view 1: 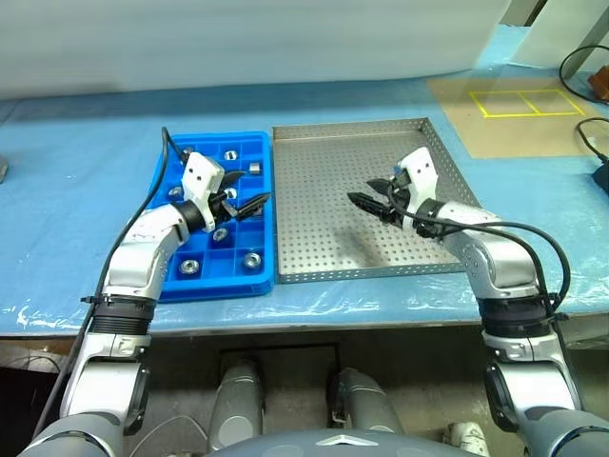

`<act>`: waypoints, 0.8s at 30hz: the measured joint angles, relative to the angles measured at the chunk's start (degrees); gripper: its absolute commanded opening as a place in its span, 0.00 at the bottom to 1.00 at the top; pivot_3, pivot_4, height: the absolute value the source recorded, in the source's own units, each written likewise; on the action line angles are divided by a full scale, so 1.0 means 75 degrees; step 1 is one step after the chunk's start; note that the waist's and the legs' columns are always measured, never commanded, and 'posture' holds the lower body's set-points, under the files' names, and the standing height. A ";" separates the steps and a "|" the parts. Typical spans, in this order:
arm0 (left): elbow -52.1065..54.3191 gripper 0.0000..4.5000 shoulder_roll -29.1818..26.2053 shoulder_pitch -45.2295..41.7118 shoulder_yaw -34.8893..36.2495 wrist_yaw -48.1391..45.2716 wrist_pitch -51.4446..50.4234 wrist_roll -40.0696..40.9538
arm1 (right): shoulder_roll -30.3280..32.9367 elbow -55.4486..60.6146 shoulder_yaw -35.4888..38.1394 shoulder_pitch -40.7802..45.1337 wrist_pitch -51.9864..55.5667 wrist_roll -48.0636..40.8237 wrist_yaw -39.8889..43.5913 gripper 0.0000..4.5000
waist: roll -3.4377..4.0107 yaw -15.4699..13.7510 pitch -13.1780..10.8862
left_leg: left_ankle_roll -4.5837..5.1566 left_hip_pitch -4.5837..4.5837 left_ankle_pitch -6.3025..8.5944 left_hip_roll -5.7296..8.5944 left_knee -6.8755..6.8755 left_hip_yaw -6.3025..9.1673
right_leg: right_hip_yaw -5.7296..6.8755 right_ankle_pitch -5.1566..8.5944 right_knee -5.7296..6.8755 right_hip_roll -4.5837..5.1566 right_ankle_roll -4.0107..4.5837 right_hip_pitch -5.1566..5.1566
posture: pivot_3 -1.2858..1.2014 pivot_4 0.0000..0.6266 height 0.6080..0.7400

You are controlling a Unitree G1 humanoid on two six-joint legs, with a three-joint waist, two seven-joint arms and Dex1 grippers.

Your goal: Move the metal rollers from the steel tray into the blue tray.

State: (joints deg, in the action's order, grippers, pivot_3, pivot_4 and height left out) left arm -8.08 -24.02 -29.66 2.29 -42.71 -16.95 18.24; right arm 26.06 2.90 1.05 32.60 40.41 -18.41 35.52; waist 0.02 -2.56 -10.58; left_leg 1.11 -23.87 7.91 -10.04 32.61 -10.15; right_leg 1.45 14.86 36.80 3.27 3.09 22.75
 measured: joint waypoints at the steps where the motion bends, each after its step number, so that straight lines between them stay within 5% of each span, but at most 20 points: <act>1: 0.0000 0.94 0.0067 -0.0006 0.0000 0.0054 -0.0014 0.0034 | -0.0009 -0.0010 -0.0004 0.0084 -0.0055 0.0000 0.0016 0.64 | 0.0000 -0.0001 0.0000 | 0.0000 0.0000 0.0000 -0.0001 -0.0001 0.0000 | 0.0000 0.0000 0.0000 0.0000 0.0000 0.0000 | 0.47 0.24 1.00; 24: 0.0177 0.94 0.0079 -0.0307 0.0105 0.0256 -0.0124 0.0142 | -0.0257 -0.0527 -0.0282 -0.0018 -0.0551 0.0532 -0.0571 0.64 | 0.0000 -0.0005 0.0000 | -0.0001 -0.0007 0.0000 -0.0001 -0.0009 0.0000 | 0.0001 0.0001 -0.0007 -0.0001 0.0000 0.0009 | 0.47 0.24 1.00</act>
State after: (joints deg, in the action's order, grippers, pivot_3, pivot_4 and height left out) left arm -6.75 -23.43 -31.96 3.07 -40.79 -17.88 19.30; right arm 24.13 -1.05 -1.06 32.46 36.28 -14.42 31.24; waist 0.02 -2.60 -10.58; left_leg 1.11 -23.92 7.91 -10.04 32.54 -10.16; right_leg 1.46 14.86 36.74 3.27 3.09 22.81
